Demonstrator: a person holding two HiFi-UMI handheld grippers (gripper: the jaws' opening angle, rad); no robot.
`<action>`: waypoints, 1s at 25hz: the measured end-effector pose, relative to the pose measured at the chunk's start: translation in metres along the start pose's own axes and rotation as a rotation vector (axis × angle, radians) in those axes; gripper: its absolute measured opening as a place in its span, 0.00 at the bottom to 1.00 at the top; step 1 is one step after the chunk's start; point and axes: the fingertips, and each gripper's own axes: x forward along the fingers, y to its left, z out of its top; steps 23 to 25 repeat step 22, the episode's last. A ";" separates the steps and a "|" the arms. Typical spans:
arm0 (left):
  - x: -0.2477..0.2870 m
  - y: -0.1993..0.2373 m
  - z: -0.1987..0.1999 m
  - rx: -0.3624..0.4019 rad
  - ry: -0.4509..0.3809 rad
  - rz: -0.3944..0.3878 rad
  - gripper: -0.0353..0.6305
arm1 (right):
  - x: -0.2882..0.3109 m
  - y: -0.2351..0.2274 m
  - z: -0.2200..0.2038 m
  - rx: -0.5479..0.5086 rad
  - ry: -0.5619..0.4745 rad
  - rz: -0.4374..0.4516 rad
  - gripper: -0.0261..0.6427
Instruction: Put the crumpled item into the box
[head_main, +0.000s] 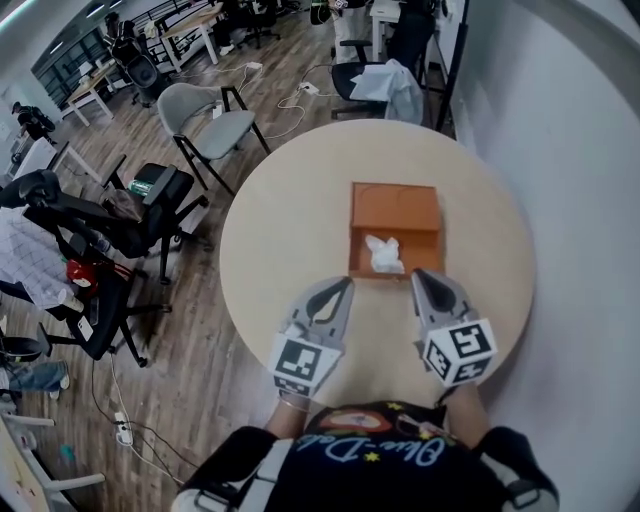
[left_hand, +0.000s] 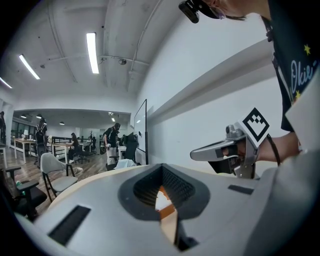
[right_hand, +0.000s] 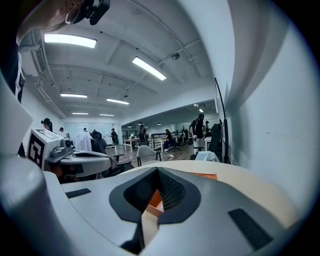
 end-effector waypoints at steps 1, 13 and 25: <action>0.000 0.000 0.000 -0.004 -0.001 0.002 0.04 | 0.000 0.001 -0.001 0.002 0.002 0.001 0.04; -0.002 0.005 -0.004 -0.036 -0.007 0.026 0.04 | 0.005 0.003 0.001 -0.014 -0.001 0.014 0.04; 0.002 0.006 -0.009 -0.007 0.014 0.014 0.04 | 0.005 0.002 0.006 -0.024 -0.004 0.007 0.04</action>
